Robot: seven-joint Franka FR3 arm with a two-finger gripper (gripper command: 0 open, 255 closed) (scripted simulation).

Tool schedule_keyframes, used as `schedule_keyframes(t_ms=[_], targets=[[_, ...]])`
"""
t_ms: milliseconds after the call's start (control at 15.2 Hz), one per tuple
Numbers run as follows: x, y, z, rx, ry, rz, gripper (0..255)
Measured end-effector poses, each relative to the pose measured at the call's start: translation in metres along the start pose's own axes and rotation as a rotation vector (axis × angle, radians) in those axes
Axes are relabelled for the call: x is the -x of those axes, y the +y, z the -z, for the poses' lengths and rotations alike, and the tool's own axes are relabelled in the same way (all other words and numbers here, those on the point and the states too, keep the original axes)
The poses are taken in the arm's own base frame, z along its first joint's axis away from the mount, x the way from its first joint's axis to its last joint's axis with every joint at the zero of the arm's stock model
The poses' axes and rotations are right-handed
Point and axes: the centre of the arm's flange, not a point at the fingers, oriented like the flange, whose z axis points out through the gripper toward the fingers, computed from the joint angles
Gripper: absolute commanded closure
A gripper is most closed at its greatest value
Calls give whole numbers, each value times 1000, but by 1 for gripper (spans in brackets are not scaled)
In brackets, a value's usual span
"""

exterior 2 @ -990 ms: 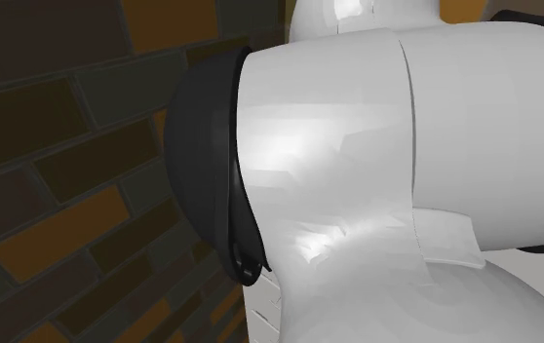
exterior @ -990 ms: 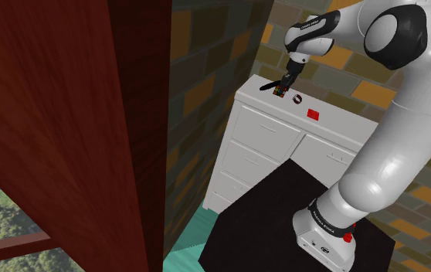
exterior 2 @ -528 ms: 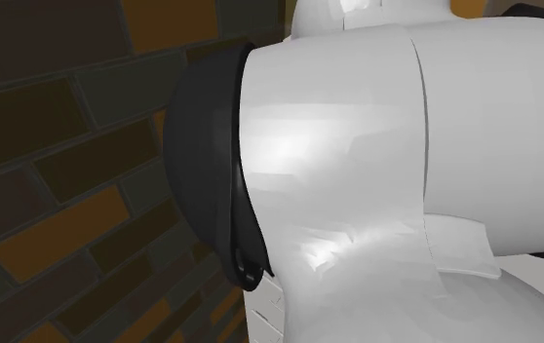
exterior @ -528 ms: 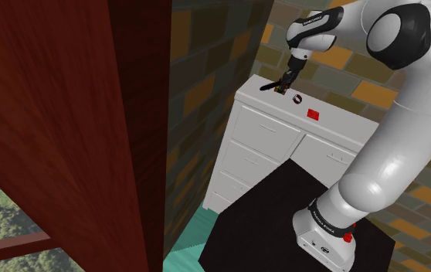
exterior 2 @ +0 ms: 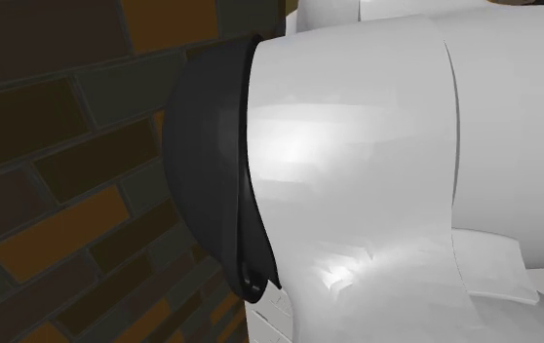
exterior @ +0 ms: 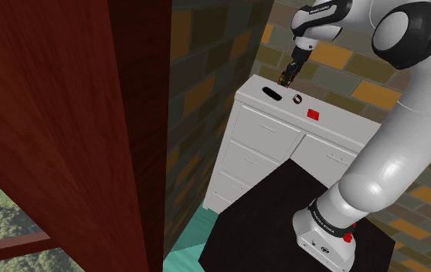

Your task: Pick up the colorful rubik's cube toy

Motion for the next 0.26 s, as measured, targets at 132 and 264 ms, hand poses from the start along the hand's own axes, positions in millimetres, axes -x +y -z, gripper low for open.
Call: schedule_keyframes(t_ms=[132, 264], targets=[[1, -1, 11, 0, 0, 0, 255], [2, -1, 19, 0, 0, 0, 255]])
